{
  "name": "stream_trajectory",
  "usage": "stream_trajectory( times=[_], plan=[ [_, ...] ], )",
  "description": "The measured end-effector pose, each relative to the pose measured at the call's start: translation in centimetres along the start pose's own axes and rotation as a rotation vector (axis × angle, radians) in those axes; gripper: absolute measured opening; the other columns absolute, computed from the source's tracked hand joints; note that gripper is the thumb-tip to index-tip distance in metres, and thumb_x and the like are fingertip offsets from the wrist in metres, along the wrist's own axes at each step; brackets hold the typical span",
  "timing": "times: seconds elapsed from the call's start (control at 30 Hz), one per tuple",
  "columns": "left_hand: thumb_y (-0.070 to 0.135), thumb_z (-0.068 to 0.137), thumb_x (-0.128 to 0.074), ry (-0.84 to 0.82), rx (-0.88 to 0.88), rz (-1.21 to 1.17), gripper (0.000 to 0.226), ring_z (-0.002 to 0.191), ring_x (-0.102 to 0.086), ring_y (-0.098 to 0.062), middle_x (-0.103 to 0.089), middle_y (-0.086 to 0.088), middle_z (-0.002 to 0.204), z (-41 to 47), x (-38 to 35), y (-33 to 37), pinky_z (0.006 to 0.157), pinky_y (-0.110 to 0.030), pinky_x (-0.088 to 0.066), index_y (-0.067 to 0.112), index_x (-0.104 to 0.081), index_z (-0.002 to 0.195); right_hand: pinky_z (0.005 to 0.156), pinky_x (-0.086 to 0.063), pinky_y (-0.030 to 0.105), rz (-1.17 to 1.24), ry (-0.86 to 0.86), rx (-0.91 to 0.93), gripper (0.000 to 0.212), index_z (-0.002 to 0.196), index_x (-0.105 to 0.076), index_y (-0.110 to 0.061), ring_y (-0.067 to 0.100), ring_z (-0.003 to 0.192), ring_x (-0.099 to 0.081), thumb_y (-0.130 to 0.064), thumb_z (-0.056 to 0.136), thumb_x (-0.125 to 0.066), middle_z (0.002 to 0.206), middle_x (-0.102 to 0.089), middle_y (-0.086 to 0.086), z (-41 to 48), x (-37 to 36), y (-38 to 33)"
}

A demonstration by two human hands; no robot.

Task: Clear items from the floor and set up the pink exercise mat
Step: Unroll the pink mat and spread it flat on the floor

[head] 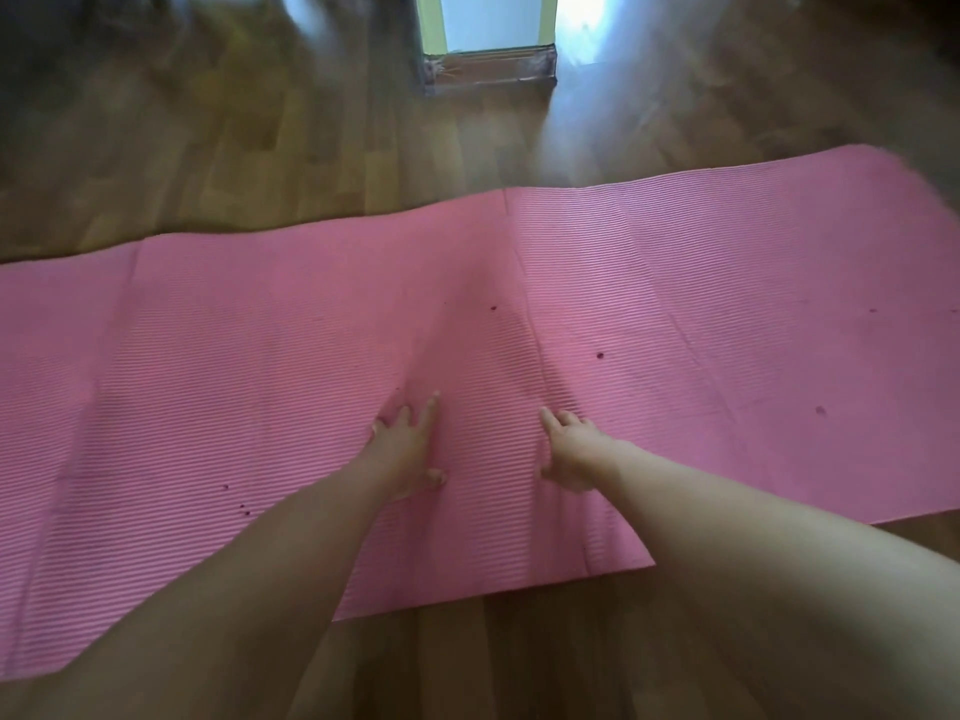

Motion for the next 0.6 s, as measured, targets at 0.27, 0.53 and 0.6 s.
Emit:
stream_trajectory(
  times=[0.27, 0.53, 0.6],
  plan=[
    [0.036, 0.082, -0.069, 0.015, -0.01, -0.156, 0.105, 0.142, -0.004, -0.05, 0.0, -0.014, 0.159, 6.6, 2.3, 4.9, 0.112, -0.061, -0.019, 0.022, 0.01, 0.151, 0.118, -0.018, 0.047, 0.037, 0.136, -0.118, 0.072, 0.153, -0.003, -0.022, 0.029, 0.148, -0.004, -0.029, 0.097, -0.047, 0.162, 0.004, 0.006, 2.0, 2.9, 4.2],
    [0.029, 0.085, -0.063, 0.243, -0.08, -0.165, 0.068, 0.138, -0.027, -0.034, -0.028, -0.015, 0.149, 6.0, 4.2, 4.4, 0.113, -0.04, -0.026, 0.006, -0.031, 0.141, 0.121, -0.004, 0.041, 0.088, 0.18, -0.075, 0.071, 0.154, -0.002, -0.021, 0.025, 0.149, 0.009, -0.028, 0.097, -0.045, 0.161, 0.01, 0.002, 3.2, 1.9, 1.1],
    [0.042, 0.086, -0.057, 0.269, 0.035, -0.062, 0.069, 0.136, -0.026, -0.034, -0.028, -0.012, 0.149, 4.7, 3.8, 2.7, 0.11, -0.045, -0.029, 0.012, -0.029, 0.142, 0.121, -0.002, 0.041, 0.09, 0.181, -0.069, 0.071, 0.154, -0.002, -0.022, 0.024, 0.149, 0.01, -0.024, 0.097, -0.044, 0.161, 0.01, 0.001, 3.7, 2.3, 0.4]
  ],
)
Point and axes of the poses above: each hand's wrist, its own z-axis towards the middle knuckle, its own x-axis out of the back of the hand, y = z × x, the point moved 7 cm from there along z, towards the middle knuckle
